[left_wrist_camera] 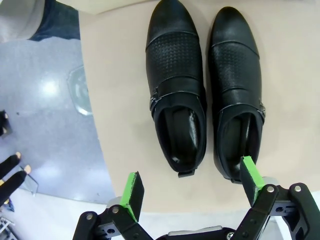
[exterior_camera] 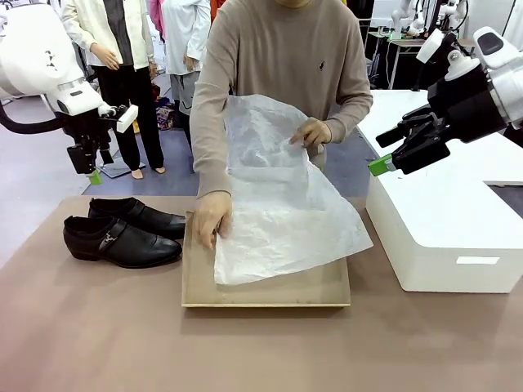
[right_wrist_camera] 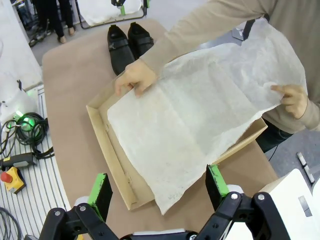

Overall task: Pack the shoes into the box.
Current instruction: Place one shoe of the Shoes into the Shoes Box.

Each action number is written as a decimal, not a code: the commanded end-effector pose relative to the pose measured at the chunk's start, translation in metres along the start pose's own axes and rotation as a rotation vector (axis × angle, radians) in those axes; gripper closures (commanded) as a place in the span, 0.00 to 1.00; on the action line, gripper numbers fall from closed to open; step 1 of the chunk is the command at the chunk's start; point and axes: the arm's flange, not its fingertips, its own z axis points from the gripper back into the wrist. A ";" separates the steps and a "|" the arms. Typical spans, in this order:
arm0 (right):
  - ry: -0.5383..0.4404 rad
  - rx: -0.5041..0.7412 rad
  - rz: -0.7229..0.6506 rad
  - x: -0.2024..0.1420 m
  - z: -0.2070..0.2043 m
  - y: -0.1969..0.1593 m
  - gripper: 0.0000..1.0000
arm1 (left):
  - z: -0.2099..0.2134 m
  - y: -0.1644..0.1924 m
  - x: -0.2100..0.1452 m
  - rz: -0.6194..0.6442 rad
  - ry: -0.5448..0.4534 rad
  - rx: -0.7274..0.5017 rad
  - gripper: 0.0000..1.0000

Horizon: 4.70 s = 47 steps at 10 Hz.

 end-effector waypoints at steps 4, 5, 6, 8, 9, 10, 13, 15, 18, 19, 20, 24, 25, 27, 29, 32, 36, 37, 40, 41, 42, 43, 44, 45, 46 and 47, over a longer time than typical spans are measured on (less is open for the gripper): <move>-0.021 0.012 0.020 0.000 -0.002 -0.004 0.00 | -0.011 0.028 0.001 0.054 0.021 0.013 0.00; -0.021 0.012 0.020 0.000 -0.002 -0.004 0.00 | -0.016 0.037 0.001 0.056 0.025 0.008 0.00; -0.021 0.012 0.020 0.000 -0.002 -0.004 0.00 | -0.022 0.045 -0.001 0.064 0.026 -0.004 0.00; -0.021 0.012 0.020 0.000 -0.002 -0.004 0.00 | -0.036 0.066 -0.002 0.088 0.049 -0.021 0.00; -0.021 0.012 0.020 0.000 -0.002 -0.004 0.00 | -0.042 0.073 -0.003 0.088 0.064 -0.027 0.00; -0.021 0.012 0.020 0.000 -0.002 -0.004 0.00 | -0.050 0.077 -0.005 0.099 0.069 -0.052 0.00; -0.021 0.012 0.020 0.000 -0.002 -0.004 0.00 | -0.070 0.081 -0.007 0.118 0.070 -0.081 0.00; -0.021 0.012 0.020 0.000 -0.002 -0.004 0.00 | -0.077 0.080 -0.006 0.111 0.061 -0.113 0.00; -0.021 0.012 0.020 0.000 -0.002 -0.004 0.00 | -0.085 0.077 -0.005 0.101 0.057 -0.155 0.00; -0.021 0.012 0.020 0.000 -0.002 -0.004 0.00 | -0.088 0.077 -0.004 0.097 0.060 -0.159 0.00; -0.021 0.012 0.020 0.000 -0.002 -0.004 0.00 | -0.091 0.078 -0.005 0.095 0.064 -0.157 0.00; -0.021 0.012 0.020 0.000 -0.002 -0.004 0.00 | -0.104 0.077 -0.007 0.098 0.074 -0.171 0.00; -0.021 0.012 0.020 0.000 -0.002 -0.004 0.00 | -0.105 0.078 -0.008 0.100 0.075 -0.173 0.00; -0.021 0.012 0.020 0.000 -0.002 -0.004 0.00 | -0.110 0.079 -0.009 0.098 0.077 -0.180 0.00; -0.021 0.012 0.020 0.000 -0.002 -0.004 0.00 | -0.116 0.082 -0.010 0.093 0.080 -0.187 0.00; -0.021 0.012 0.020 0.000 -0.002 -0.004 0.00 | -0.119 0.087 -0.012 0.078 0.081 -0.162 0.00; -0.021 0.012 0.020 0.000 -0.002 -0.004 0.00 | -0.128 0.094 -0.012 0.066 0.088 -0.176 0.00; -0.021 0.012 0.020 0.000 -0.002 -0.004 0.00 | -0.131 0.095 -0.012 0.065 0.088 -0.180 0.00; -0.021 0.012 0.020 0.000 -0.002 -0.004 0.00 | -0.139 0.097 -0.014 0.069 0.086 -0.196 0.00; -0.021 0.012 0.020 0.000 -0.002 -0.004 0.00 | -0.140 0.097 -0.014 0.068 0.077 -0.202 0.00; -0.021 0.012 0.020 0.000 -0.002 -0.004 0.00 | -0.142 0.096 -0.014 0.064 0.079 -0.214 0.00; -0.021 0.012 0.020 0.000 -0.002 -0.004 0.00 | -0.145 0.095 -0.014 0.055 0.071 -0.219 0.00; -0.021 0.012 0.020 0.000 -0.002 -0.004 0.00 | -0.145 0.096 -0.013 0.051 0.058 -0.231 0.00; -0.021 0.012 0.020 0.000 -0.002 -0.004 0.00 | -0.146 0.096 -0.013 0.047 0.059 -0.237 0.18; -0.021 0.012 0.020 0.000 -0.002 -0.004 0.00 | -0.147 0.095 -0.014 0.052 0.062 -0.242 0.37; -0.021 0.012 0.020 0.000 -0.002 -0.004 0.00 | -0.147 0.095 -0.014 0.056 0.062 -0.247 0.57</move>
